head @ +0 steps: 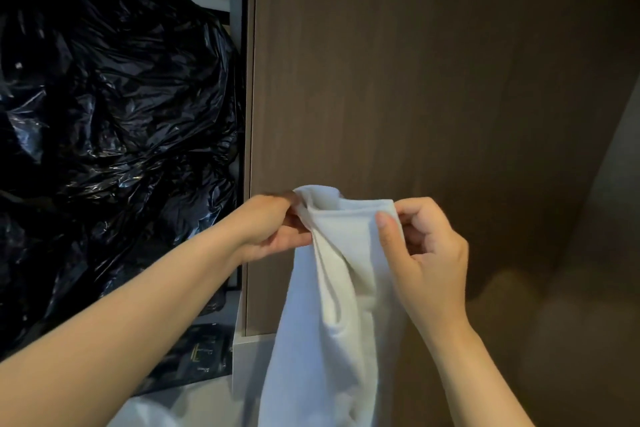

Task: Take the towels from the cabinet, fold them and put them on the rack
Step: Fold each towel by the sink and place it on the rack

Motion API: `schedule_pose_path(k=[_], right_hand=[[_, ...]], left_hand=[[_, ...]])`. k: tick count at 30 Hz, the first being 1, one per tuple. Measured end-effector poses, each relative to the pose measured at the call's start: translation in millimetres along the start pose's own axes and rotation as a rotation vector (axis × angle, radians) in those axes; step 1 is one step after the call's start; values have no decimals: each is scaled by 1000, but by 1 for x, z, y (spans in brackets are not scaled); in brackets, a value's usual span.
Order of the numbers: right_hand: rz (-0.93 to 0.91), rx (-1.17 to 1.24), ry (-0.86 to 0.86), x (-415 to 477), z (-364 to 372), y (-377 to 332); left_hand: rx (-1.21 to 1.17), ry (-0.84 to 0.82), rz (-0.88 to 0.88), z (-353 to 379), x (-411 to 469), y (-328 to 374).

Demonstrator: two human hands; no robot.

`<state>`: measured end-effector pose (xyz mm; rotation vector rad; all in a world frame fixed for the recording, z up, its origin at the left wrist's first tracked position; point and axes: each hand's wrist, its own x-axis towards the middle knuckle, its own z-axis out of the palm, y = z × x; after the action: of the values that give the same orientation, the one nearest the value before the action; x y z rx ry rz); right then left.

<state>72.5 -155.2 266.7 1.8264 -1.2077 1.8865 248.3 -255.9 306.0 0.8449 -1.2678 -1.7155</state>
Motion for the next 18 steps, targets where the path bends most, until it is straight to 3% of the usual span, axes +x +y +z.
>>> schedule_pose_path(k=[4,9,13,15,18], right_hand=[[155,55,-61,-17,7,5],[209,135,-36,-22,8,4],[280,149,-109,-22,19,-1],[306,150,-123,-22,23,-2],[337,168,-88,-25,25,-2]], left_hand=[[-59,44,30,-7,-1,1],[-45,100,10,-21,3,-2],[-27,148,-4,-27,4,-15],[-25,121,17,-28,-2,-20],[171,13,35,-32,-30,-31]])
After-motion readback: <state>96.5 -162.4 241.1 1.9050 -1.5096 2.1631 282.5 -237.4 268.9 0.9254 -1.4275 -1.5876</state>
